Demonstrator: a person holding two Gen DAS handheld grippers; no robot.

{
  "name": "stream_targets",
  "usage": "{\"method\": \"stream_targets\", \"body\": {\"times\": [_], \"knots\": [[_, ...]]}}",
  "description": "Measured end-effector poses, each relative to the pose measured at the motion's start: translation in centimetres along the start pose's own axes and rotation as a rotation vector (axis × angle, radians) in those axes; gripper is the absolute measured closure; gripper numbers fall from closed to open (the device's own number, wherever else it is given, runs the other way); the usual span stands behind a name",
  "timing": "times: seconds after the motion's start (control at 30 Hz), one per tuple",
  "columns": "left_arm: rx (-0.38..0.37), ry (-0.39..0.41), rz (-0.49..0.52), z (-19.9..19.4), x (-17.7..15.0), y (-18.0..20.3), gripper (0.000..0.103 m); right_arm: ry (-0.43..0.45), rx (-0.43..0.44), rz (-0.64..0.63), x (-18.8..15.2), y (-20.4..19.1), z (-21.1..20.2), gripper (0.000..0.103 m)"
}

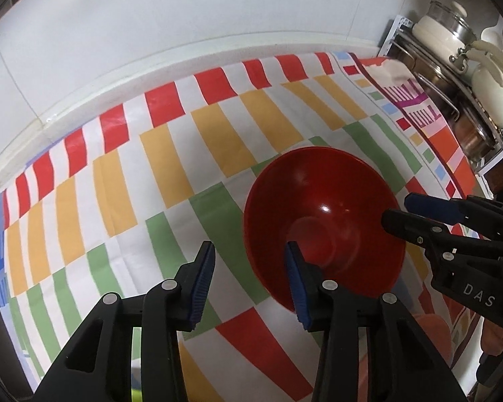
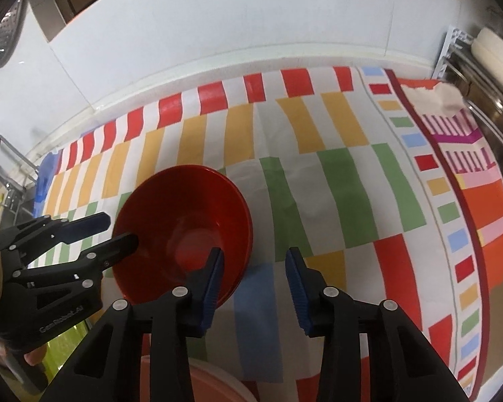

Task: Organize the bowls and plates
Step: 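Close both grippers on the red bowl rim, then lift the red bowl with both grippers and carry it toward the stack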

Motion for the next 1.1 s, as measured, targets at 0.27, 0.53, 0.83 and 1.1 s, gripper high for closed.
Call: {"method": "stream_targets", "body": {"times": [0.27,0.53,0.83,1.1], "knots": [[-0.017,-0.033,0.002,1.8,0.3,0.2,0.074,-0.085,0.073,0.02,-0.6,-0.5,2.2,0.077],[-0.048,-0.053,0.004,2.5,0.4,0.7,0.088,-0.106,0.102,0.024,-0.9,-0.9,2.7,0.087],[-0.066,-0.053,-0.008,1.7,0.7,1.0,0.088,-0.099,0.1,0.105,-0.7,-0.2,2.0,0.09],[-0.078,0.003,0.003,-1.5,1.2,1.7,0.088,-0.046,0.08,0.105,0.1,-0.5,-0.9,0.09]]}}
Point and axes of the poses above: each gripper's, at about its wrist camera, not at the fingertips, and z roughly the way its jaws point, y to its right, x to its top, the point moved 10 cm from there along z, roughly the way its jaws point, and after that the axes turned 2 degrees about -z, right-handed, at the moved point
